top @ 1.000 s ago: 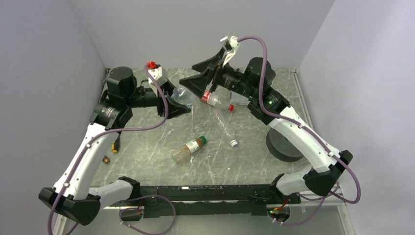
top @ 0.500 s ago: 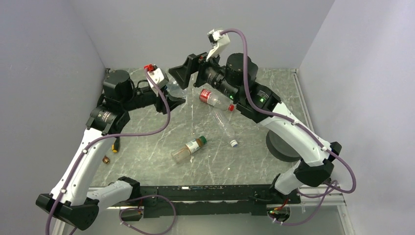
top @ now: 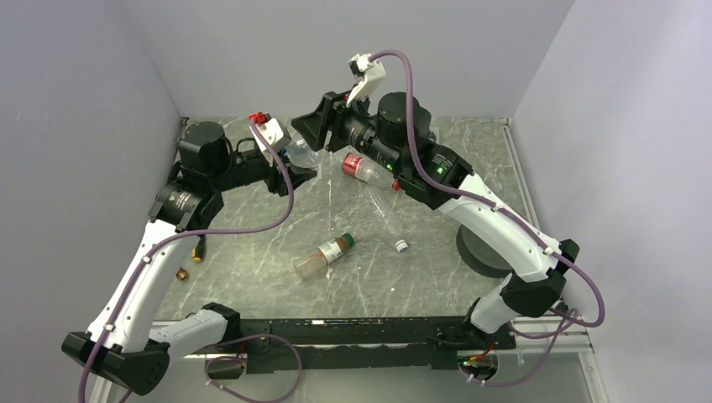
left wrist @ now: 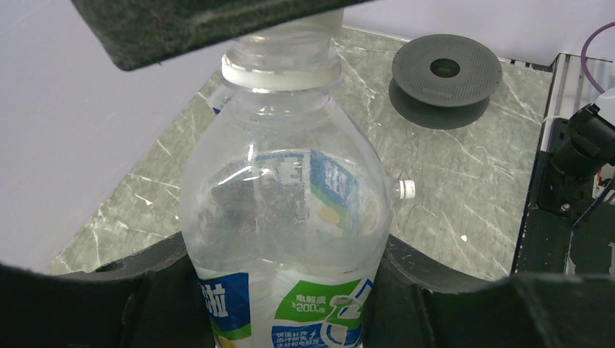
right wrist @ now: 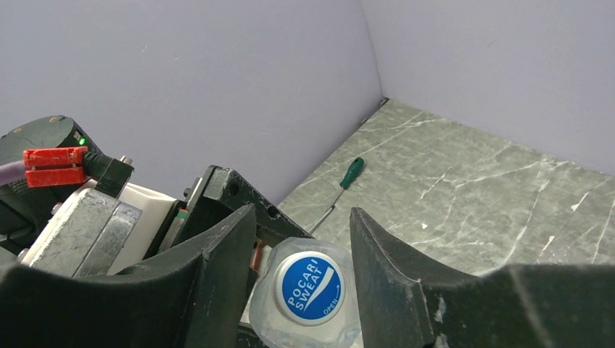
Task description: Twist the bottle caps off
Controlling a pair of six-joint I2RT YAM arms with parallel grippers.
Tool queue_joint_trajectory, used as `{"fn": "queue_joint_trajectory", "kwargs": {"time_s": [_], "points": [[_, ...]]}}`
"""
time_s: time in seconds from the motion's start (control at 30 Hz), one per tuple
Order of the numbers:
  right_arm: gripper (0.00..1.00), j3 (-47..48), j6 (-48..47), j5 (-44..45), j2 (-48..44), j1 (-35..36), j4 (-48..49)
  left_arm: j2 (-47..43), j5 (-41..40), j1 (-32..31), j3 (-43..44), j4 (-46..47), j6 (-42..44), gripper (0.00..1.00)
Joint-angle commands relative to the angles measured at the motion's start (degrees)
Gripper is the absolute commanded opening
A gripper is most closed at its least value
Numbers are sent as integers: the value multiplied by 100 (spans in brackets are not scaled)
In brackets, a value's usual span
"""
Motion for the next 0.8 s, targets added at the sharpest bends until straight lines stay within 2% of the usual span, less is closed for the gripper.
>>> {"fn": "queue_joint_trajectory", "kwargs": {"time_s": [0.0, 0.5, 0.77], "points": [[53, 83, 134, -34, 10, -5, 53, -114, -12, -13, 22, 188, 41, 15], [39, -60, 313, -236, 40, -67, 130, -145, -20, -13, 10, 272, -19, 15], [19, -106, 282, -318, -14, -88, 208, -145, -16, -13, 21, 256, -19, 14]]}}
